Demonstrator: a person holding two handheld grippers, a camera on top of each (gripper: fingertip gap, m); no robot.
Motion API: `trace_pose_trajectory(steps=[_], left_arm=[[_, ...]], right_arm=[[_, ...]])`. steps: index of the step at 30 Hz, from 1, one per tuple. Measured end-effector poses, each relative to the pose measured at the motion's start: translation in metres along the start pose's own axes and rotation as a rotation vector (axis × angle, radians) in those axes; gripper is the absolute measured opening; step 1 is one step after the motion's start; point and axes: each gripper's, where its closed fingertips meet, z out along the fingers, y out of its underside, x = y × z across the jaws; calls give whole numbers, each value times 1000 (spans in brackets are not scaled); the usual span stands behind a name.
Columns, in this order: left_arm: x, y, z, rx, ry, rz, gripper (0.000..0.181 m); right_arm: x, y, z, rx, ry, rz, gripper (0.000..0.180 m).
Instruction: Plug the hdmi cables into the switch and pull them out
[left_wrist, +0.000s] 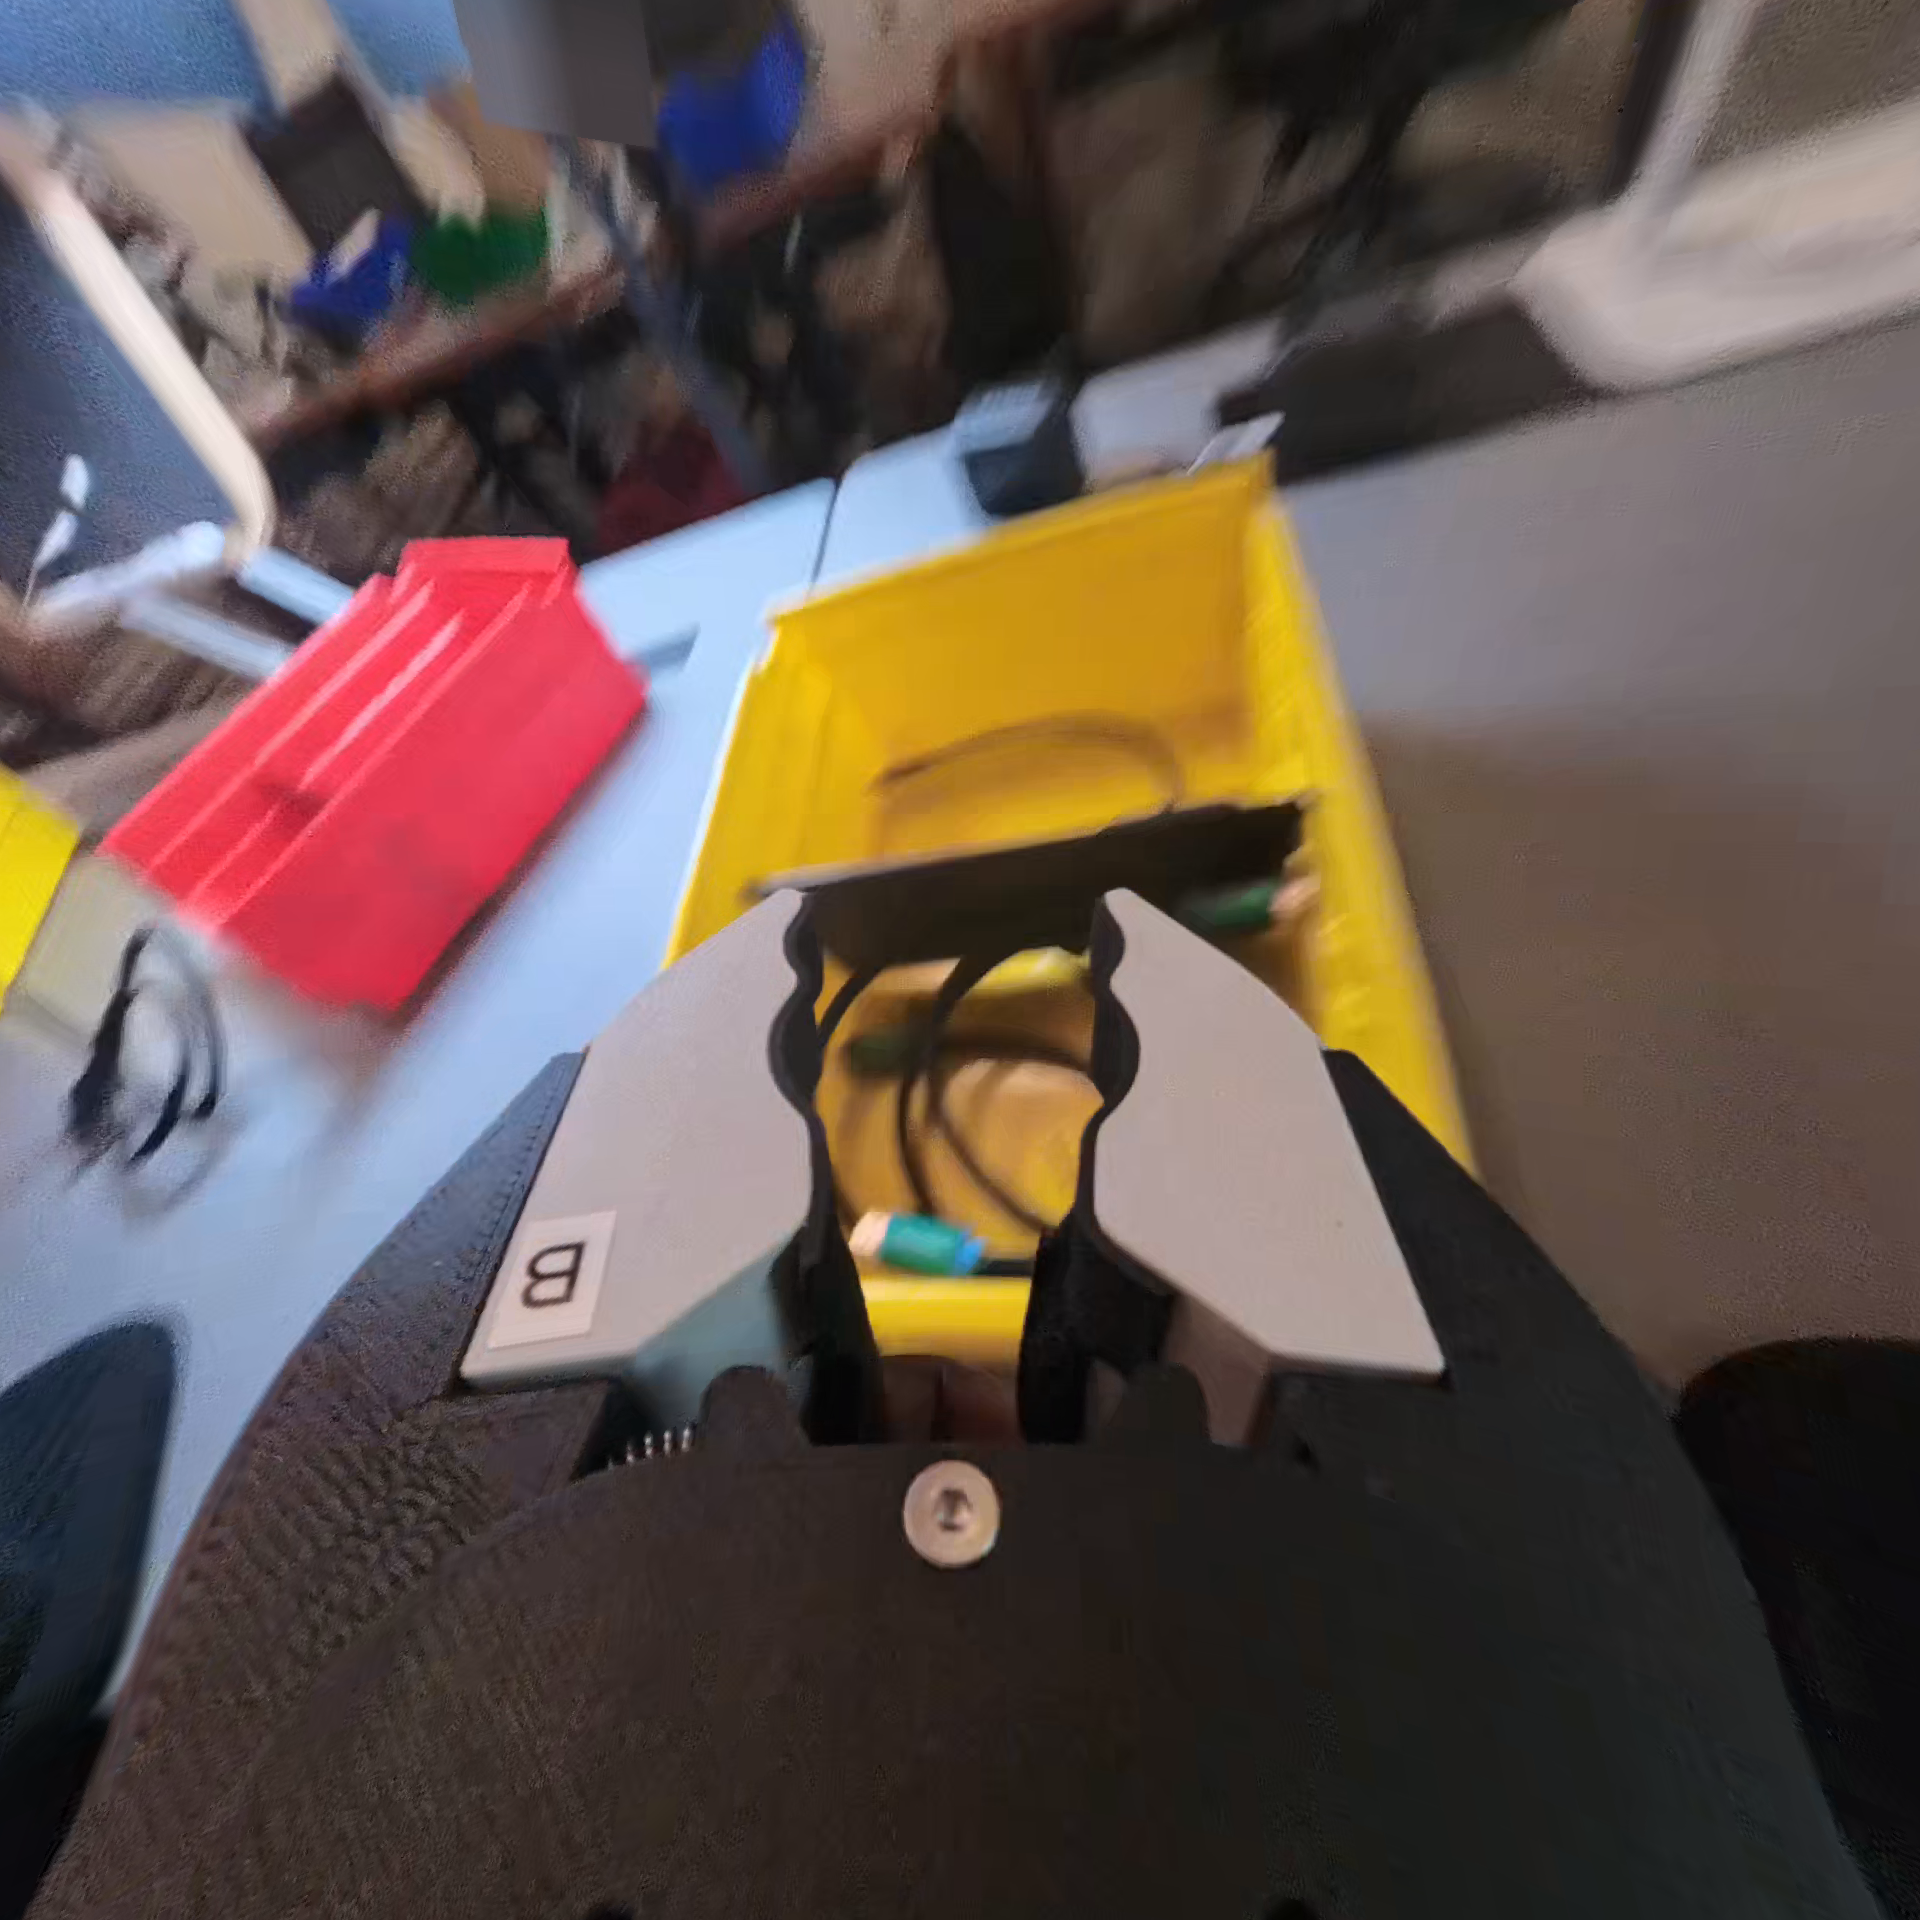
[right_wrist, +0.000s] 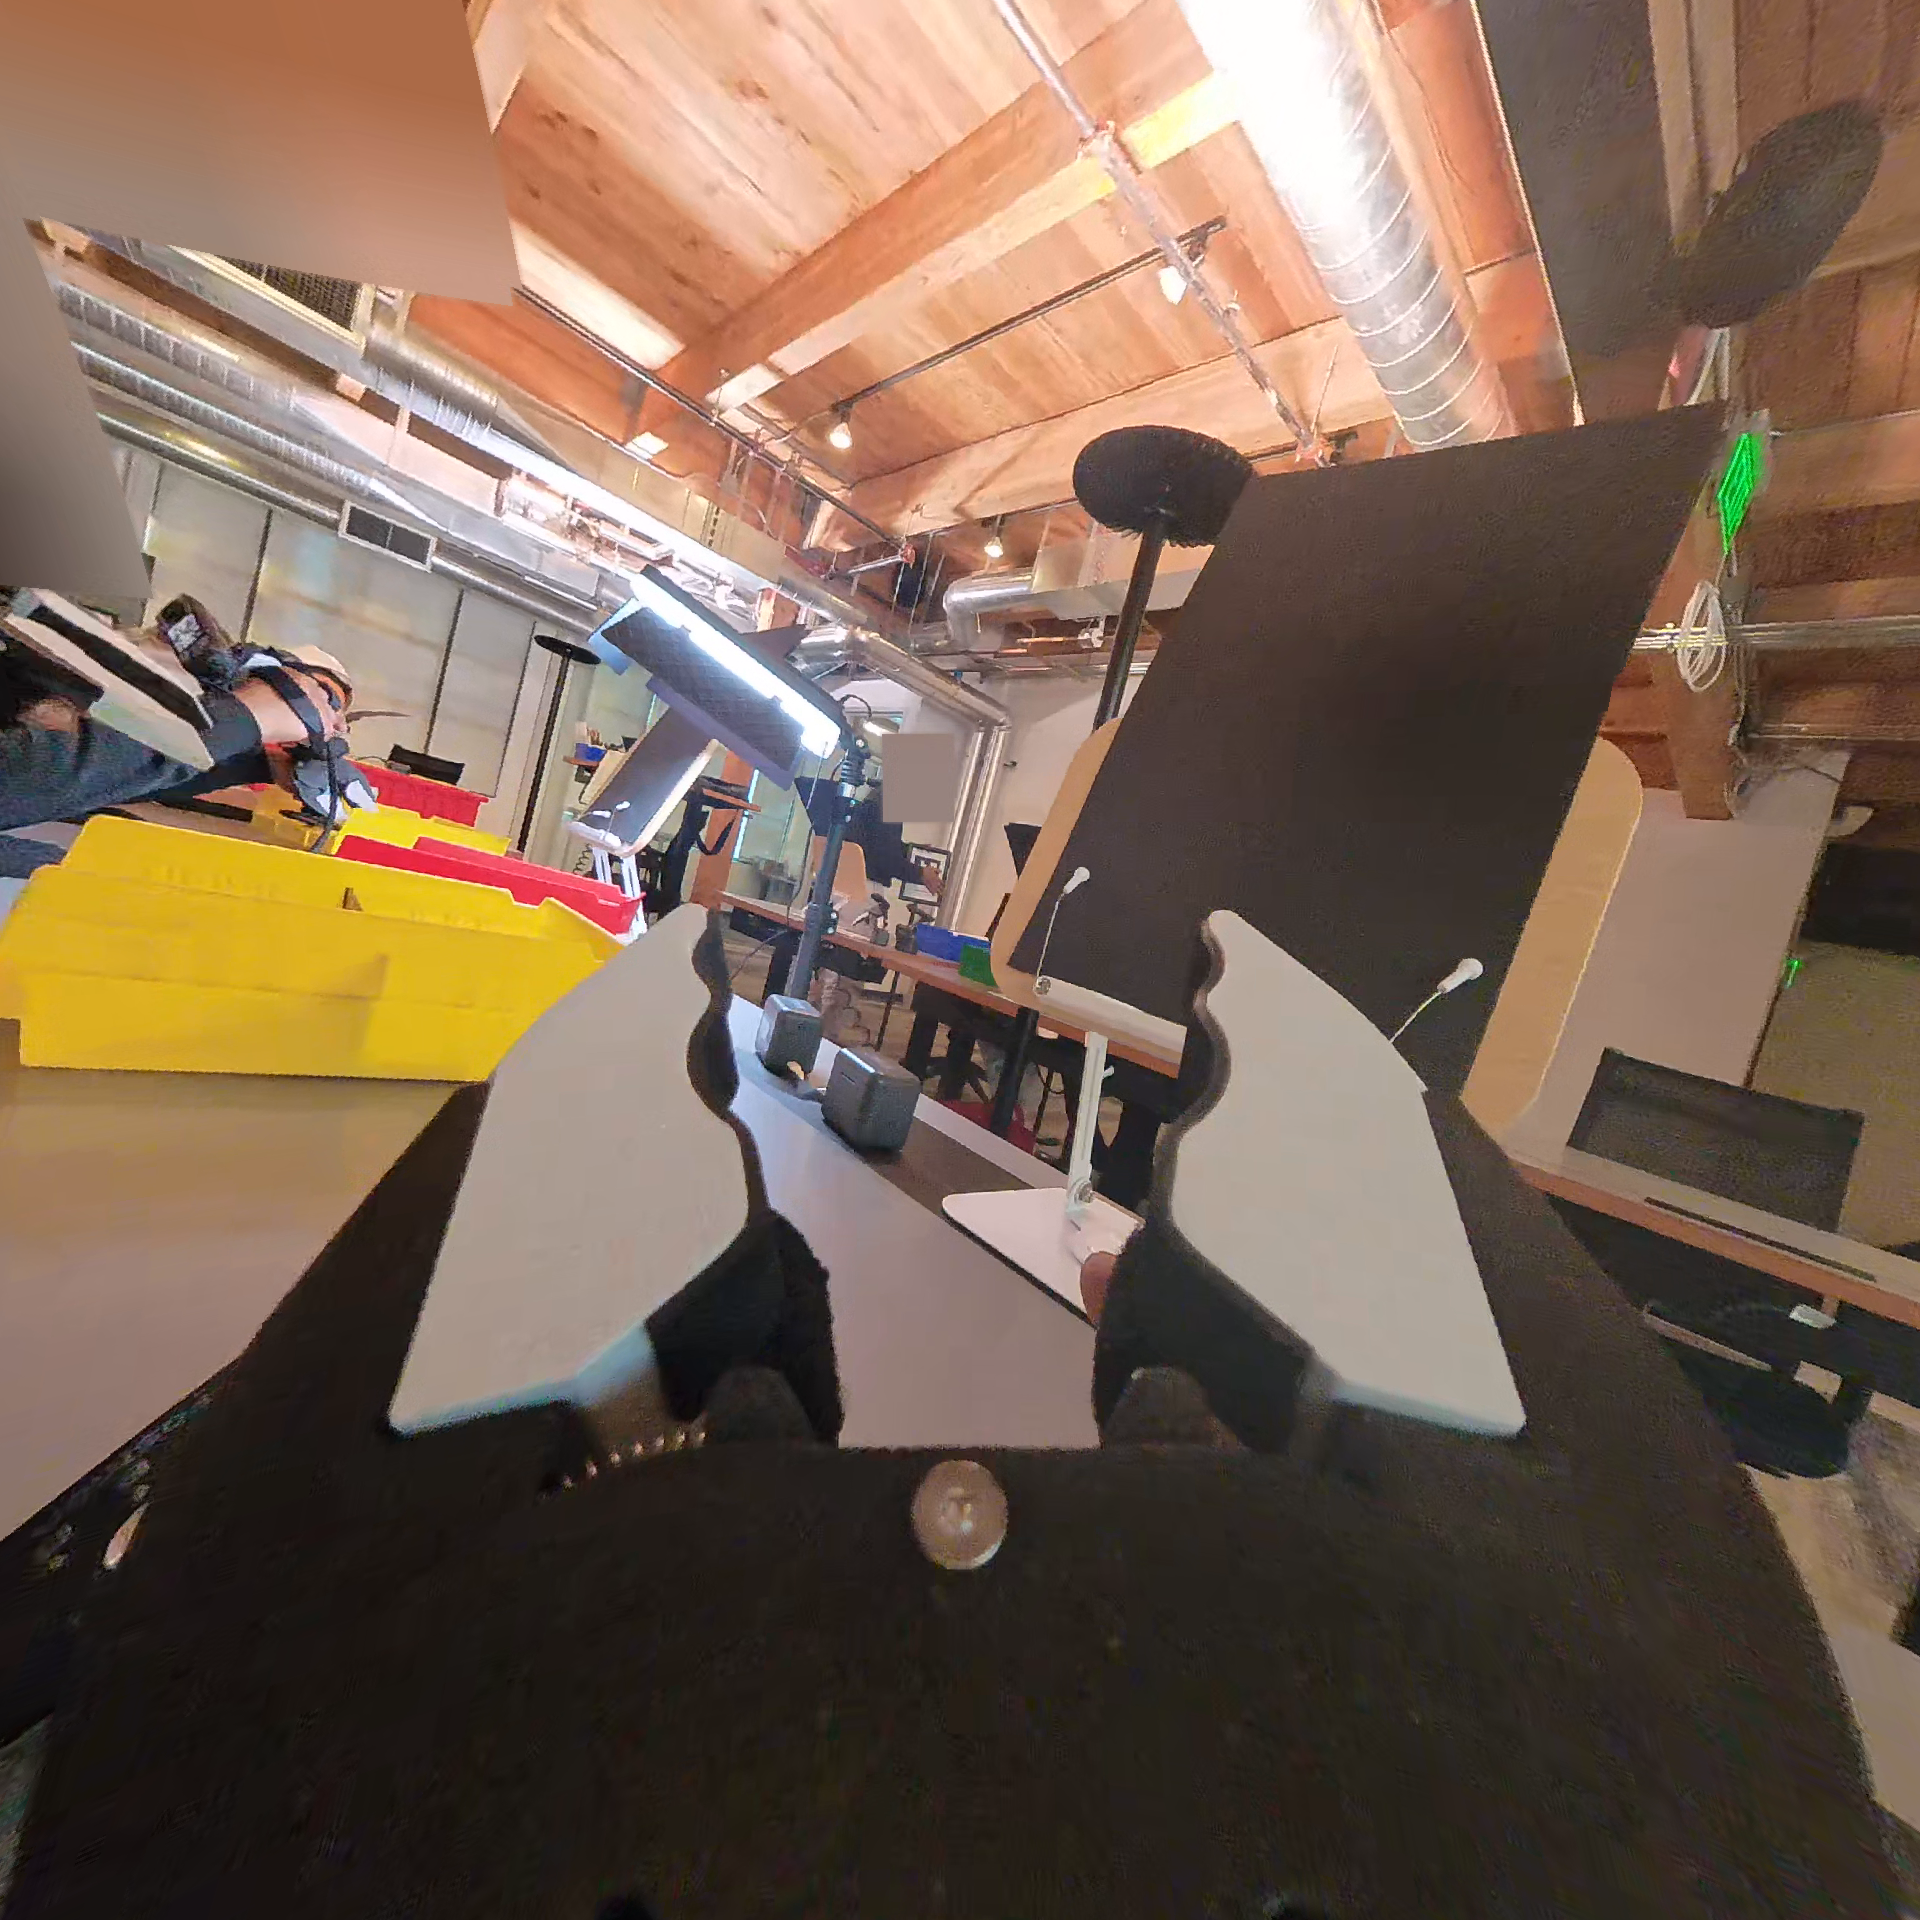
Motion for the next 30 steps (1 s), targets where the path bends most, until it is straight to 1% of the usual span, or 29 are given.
trace_pose_trajectory(steps=[1, 2, 4, 6, 9, 12, 14, 15, 16, 18, 20, 23, 27, 30], left_arm=[[-13, 21, 8, -91, -16, 1, 47], [-18, 39, 18, -162, 10, -19, 46], [-14, 70, 38, -290, 106, -59, 42], [-4, 92, 55, -386, 176, -45, 38], [3, 110, 79, -461, 202, -24, 30], [-2, 124, 95, -524, 158, 2, 27], [-2, 131, 102, -553, 158, 14, 19], [-3, 133, 102, -572, 148, 29, 11], [-4, 134, 101, -588, 152, 44, 7], [-6, 122, 95, -556, 132, 47, 6], [-13, 99, 84, -480, 74, 63, 6], [-17, 55, 64, -324, 29, 67, 6], [-31, -9, 34, -97, -123, 135, 6], [-34, -48, 15, 18, -219, 196, 6]], right_arm=[[-1, 1, 1, -2, -3, -2, 84], [-2, 2, 3, -4, -7, -4, 84], [-4, 5, 5, -13, -16, -10, 84], [-4, 7, 5, -25, -21, -17, 83], [-3, 9, 3, -33, -18, -26, 81], [0, 9, 1, -33, -11, -28, 81], [2, 9, 0, -33, -8, -24, 80], [2, 9, -1, -35, -7, -24, 80], [2, 10, -1, -39, -7, -25, 79], [1, 11, -1, -49, -10, -33, 79], [-2, 12, 0, -56, -23, -45, 78], [-9, 11, 3, -64, -49, -66, 78], [-19, 6, 6, -59, -81, -85, 78], [-29, 7, 8, -75, -127, -94, 78]])
